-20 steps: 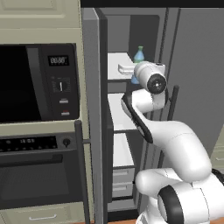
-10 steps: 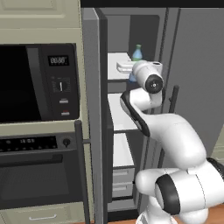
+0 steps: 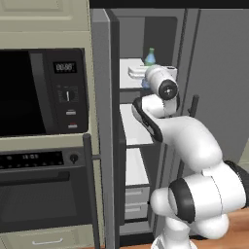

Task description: Take the bottled waters from the counter and place them in the freezer to freeze. Close the freezer door after placing the bottles.

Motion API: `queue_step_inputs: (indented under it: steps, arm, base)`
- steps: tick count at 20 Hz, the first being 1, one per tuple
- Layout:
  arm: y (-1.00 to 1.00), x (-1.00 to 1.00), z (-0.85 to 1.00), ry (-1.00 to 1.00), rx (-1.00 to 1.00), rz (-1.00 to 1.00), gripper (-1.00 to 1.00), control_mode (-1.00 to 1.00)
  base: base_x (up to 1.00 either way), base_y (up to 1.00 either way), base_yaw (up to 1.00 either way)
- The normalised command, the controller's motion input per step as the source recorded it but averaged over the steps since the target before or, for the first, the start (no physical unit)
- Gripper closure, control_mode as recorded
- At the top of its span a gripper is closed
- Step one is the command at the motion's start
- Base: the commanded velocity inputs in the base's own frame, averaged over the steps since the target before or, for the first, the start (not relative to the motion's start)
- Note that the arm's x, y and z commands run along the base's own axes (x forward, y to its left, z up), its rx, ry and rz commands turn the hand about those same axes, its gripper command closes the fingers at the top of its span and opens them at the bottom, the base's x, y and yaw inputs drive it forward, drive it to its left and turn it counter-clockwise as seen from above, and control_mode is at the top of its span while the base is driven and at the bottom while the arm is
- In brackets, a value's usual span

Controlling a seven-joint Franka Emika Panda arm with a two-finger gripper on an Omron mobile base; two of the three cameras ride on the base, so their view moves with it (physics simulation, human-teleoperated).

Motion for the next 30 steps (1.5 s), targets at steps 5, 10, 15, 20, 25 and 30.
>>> queue_step_inputs:
  steps: [5,10,15,20,25,30]
  arm:
    - [0.0,0.38,0.0,0.0,0.0,0.0,1.0,-1.0]
    - [0.0,0.48,0.0,0.0,0.0,0.0,1.0,-1.0]
    - [0.0,0.52,0.0,0.0,0.0,0.0,1.0,-1.0]
    - [0.0,0.46,0.0,0.0,0.0,0.0,1.0,-1.0]
    - [0.0,0.05,-0.13,0.0,0.0,0.0,1.0,-1.0]
    - [0.0,0.0,-0.25,0.0,0.0,0.0,1.0,-1.0]
  base:
    - [0.0,0.0,0.0]
    - [0.0,0.0,0.0]
    - [0.0,0.0,0.0]
    - [0.0,0.0,0.0]
    - [0.0,0.0,0.0]
    - [0.0,0.0,0.0]
